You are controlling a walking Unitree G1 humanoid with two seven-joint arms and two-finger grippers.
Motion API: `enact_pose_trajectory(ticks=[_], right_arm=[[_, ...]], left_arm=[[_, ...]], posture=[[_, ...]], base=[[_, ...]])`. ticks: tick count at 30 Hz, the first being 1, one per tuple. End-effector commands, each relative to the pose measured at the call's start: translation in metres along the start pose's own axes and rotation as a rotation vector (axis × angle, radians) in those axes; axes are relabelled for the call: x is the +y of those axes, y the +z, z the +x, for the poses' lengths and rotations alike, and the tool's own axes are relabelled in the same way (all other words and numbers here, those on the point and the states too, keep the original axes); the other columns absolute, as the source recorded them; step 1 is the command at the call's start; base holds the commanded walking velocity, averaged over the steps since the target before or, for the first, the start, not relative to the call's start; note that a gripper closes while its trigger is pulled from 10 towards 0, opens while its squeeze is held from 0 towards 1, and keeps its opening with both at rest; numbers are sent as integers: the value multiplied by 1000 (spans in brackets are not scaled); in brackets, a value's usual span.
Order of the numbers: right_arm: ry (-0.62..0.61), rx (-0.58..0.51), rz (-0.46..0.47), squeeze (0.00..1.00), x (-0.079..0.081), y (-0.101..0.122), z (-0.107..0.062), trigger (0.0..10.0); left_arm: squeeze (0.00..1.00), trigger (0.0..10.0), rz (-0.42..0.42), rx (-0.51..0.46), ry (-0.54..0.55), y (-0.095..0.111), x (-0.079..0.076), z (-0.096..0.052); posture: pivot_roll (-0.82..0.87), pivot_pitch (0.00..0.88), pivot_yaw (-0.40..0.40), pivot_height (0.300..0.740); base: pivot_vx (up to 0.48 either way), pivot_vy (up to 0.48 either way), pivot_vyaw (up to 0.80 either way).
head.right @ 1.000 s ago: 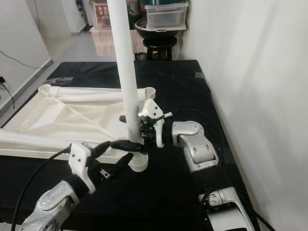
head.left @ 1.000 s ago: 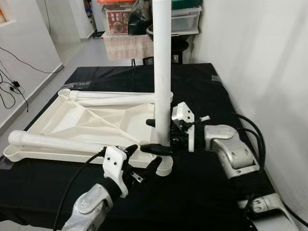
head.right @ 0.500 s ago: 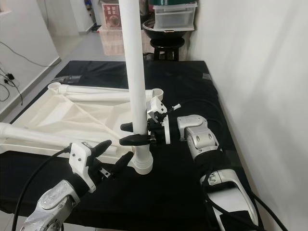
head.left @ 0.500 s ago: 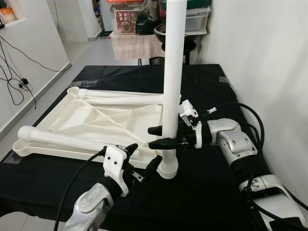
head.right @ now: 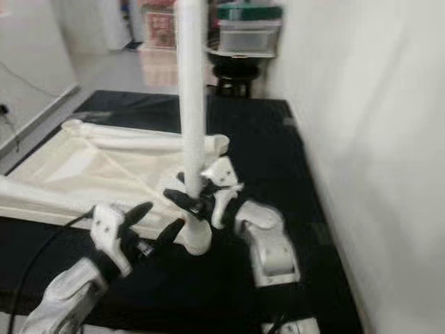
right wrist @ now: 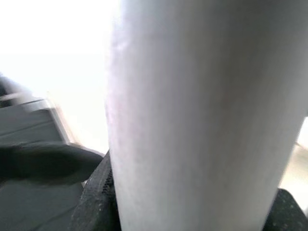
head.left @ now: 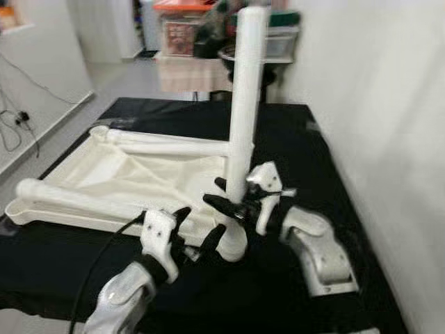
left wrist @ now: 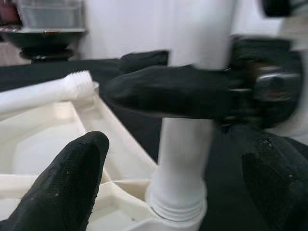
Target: Building children table
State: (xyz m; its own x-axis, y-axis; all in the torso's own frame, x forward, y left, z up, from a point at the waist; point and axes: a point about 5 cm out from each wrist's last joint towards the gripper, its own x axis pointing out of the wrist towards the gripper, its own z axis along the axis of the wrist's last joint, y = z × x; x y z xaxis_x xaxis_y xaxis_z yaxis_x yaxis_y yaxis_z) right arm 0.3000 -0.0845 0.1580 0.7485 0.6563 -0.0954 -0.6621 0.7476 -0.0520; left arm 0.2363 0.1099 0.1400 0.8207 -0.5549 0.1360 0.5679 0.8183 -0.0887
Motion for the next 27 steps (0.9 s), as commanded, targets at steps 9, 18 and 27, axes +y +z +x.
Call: enact_pose_trajectory(ticks=[9,18,27], right_arm=[[-188,180,-44,0,-33,-16,9,10000],[-29,48,59,1000,-62,19,25,10000],[424,50,-30,0,-60,33,27,10000]], left_arm=[[0,10000,-27,19,4,-4,0,-5],[0,10000,-11,53,-65,-7,-10,-12],[0,10000,-24,50,-61,-7,-18,-18]], posture=[[-72,0,3,740],[-60,0,14,740],[-48,0,9,740]], base=[[0,0,0],[0,0,0],[0,0,0]])
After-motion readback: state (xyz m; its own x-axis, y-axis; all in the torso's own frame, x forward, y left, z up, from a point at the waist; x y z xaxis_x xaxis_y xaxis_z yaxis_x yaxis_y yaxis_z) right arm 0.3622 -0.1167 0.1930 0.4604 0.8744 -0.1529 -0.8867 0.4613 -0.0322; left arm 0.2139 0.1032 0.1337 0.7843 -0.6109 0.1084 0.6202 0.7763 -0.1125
